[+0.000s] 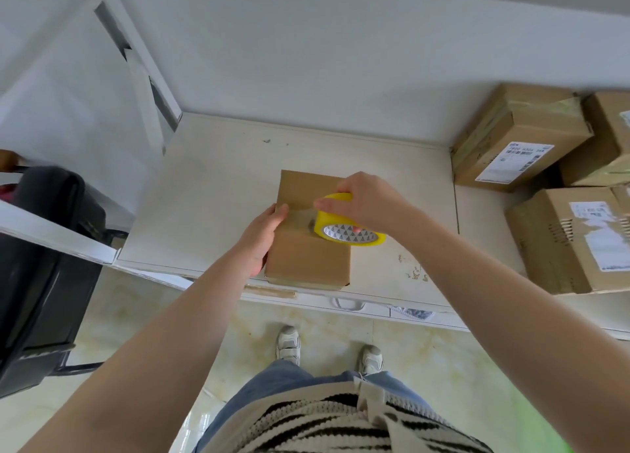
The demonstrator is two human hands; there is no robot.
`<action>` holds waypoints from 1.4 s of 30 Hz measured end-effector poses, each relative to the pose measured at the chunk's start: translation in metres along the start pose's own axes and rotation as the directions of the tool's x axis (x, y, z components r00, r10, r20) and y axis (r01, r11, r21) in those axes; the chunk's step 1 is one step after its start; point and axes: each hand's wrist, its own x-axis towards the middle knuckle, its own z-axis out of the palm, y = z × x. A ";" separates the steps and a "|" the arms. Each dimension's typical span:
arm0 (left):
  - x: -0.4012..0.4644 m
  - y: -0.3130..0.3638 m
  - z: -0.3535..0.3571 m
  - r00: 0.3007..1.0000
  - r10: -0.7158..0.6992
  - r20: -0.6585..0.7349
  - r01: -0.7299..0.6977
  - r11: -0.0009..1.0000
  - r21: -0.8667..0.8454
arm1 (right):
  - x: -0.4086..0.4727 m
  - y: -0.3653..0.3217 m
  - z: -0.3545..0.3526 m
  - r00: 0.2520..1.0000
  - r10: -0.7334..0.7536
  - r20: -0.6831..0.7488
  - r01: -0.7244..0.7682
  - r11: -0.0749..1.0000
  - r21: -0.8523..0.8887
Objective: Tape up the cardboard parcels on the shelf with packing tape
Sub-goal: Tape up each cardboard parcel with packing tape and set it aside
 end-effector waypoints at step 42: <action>0.004 -0.005 0.043 0.950 0.265 -0.167 -0.069 0.696 0.715 | 0.027 0.116 0.006 0.975 0.200 0.096 -0.183 0.970 -0.159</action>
